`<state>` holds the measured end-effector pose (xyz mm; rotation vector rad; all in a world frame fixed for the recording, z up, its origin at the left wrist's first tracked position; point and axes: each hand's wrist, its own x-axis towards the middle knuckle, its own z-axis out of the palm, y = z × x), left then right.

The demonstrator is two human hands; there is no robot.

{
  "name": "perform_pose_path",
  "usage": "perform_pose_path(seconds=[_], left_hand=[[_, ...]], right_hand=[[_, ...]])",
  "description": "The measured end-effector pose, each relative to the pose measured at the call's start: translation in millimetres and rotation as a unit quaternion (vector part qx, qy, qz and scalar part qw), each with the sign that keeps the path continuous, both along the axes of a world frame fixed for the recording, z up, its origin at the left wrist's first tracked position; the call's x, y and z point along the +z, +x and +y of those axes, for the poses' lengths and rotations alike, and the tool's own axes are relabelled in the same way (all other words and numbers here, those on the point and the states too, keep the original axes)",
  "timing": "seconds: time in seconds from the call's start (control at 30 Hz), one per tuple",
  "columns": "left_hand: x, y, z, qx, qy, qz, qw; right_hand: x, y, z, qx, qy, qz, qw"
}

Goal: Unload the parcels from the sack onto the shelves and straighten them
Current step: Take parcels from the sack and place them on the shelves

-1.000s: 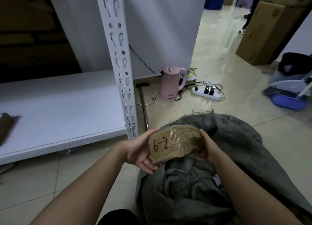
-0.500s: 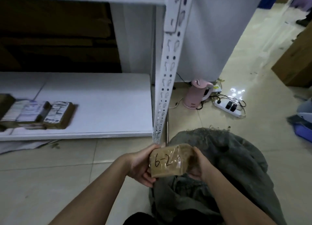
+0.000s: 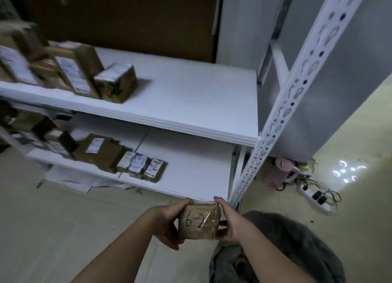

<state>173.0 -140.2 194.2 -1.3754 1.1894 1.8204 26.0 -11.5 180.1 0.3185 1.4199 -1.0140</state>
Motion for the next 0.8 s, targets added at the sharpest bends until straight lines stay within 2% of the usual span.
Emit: perform_pose_path(seconds=[0.17, 0.33, 0.6, 0.8], left_hand=[[93.4, 42.5, -17.9, 0.04, -0.05, 0.013, 0.998], [165.3, 78.3, -40.0, 0.049, -0.104, 0.027, 0.993], [245.7, 120.6, -68.9, 0.08, -0.167, 0.074, 0.98], [280.7, 126.6, -86.6, 0.138, -0.218, 0.123, 0.958]], right_hand=[[89.8, 27.3, -31.7, 0.064, -0.04, 0.02, 0.997], [149.2, 56.6, -68.4, 0.103, -0.087, 0.066, 0.989], [218.7, 85.0, -119.8, 0.133, -0.173, 0.119, 0.969], [258.3, 92.0, -142.0, 0.139, -0.241, 0.159, 0.947]])
